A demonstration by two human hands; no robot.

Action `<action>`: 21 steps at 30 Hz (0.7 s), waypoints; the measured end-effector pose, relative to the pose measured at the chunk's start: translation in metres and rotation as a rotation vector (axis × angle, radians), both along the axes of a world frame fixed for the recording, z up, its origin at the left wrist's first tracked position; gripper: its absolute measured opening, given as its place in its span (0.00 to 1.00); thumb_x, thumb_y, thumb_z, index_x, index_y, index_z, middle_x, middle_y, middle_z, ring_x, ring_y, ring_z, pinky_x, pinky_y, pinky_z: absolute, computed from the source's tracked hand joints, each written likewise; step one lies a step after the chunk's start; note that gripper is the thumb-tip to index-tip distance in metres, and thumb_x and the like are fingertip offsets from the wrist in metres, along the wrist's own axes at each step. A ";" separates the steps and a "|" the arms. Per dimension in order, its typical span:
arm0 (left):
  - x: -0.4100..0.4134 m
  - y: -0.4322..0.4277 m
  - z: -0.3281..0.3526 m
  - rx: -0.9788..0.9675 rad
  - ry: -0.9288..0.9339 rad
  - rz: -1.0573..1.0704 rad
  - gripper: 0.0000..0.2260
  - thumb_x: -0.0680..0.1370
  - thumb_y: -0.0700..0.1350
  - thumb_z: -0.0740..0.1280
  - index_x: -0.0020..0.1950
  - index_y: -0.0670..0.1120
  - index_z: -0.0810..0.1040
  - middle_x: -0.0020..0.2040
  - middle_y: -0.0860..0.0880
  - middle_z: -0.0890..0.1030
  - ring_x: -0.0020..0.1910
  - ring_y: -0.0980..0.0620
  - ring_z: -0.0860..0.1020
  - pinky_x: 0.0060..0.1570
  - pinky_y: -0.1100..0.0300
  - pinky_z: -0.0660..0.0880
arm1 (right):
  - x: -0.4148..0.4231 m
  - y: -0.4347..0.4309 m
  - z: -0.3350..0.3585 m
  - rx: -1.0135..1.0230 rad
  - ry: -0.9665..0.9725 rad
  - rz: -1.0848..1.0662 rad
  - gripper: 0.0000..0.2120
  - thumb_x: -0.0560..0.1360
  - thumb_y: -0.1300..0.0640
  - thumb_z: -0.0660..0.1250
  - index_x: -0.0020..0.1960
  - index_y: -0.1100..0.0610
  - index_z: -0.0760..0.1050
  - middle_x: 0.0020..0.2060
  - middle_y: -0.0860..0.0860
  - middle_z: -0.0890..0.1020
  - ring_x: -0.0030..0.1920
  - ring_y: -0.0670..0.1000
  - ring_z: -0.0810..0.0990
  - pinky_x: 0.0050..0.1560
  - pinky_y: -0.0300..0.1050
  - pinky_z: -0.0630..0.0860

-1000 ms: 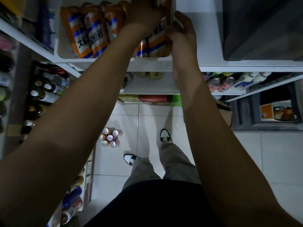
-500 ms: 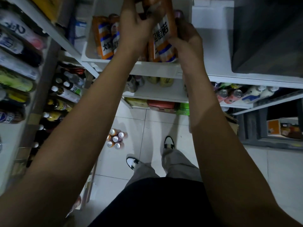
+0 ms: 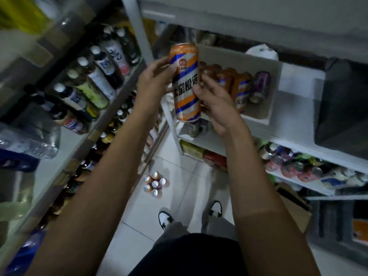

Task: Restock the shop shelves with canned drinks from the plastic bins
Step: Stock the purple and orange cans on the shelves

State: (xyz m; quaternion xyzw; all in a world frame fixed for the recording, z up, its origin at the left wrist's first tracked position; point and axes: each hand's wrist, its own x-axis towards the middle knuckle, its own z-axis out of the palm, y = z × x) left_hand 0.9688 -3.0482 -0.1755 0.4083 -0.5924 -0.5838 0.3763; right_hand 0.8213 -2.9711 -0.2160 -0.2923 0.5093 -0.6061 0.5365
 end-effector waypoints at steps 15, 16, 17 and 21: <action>0.171 0.006 0.062 -0.020 0.080 0.477 0.16 0.79 0.47 0.72 0.65 0.45 0.81 0.58 0.46 0.85 0.52 0.53 0.84 0.50 0.60 0.81 | 0.168 -0.076 0.067 -0.236 0.180 0.332 0.22 0.74 0.53 0.75 0.66 0.57 0.78 0.59 0.55 0.84 0.59 0.55 0.84 0.61 0.57 0.80; 0.179 0.006 0.066 -0.026 0.077 0.501 0.16 0.79 0.47 0.72 0.66 0.45 0.80 0.57 0.48 0.85 0.51 0.56 0.84 0.47 0.63 0.80 | 0.175 -0.079 0.070 -0.253 0.192 0.351 0.21 0.75 0.56 0.74 0.67 0.58 0.78 0.58 0.56 0.84 0.58 0.54 0.84 0.59 0.53 0.81; 0.186 0.007 0.070 -0.032 0.080 0.522 0.16 0.78 0.47 0.72 0.66 0.46 0.80 0.56 0.50 0.85 0.49 0.59 0.84 0.45 0.64 0.79 | 0.182 -0.082 0.074 -0.269 0.204 0.360 0.21 0.75 0.57 0.74 0.67 0.60 0.77 0.58 0.56 0.84 0.57 0.54 0.84 0.58 0.51 0.81; 0.213 0.010 0.082 -0.051 0.101 0.582 0.18 0.78 0.47 0.73 0.67 0.45 0.79 0.56 0.51 0.85 0.51 0.57 0.84 0.50 0.57 0.81 | 0.210 -0.086 0.088 -0.291 0.203 0.429 0.21 0.76 0.57 0.73 0.68 0.59 0.76 0.59 0.55 0.84 0.59 0.55 0.84 0.61 0.55 0.80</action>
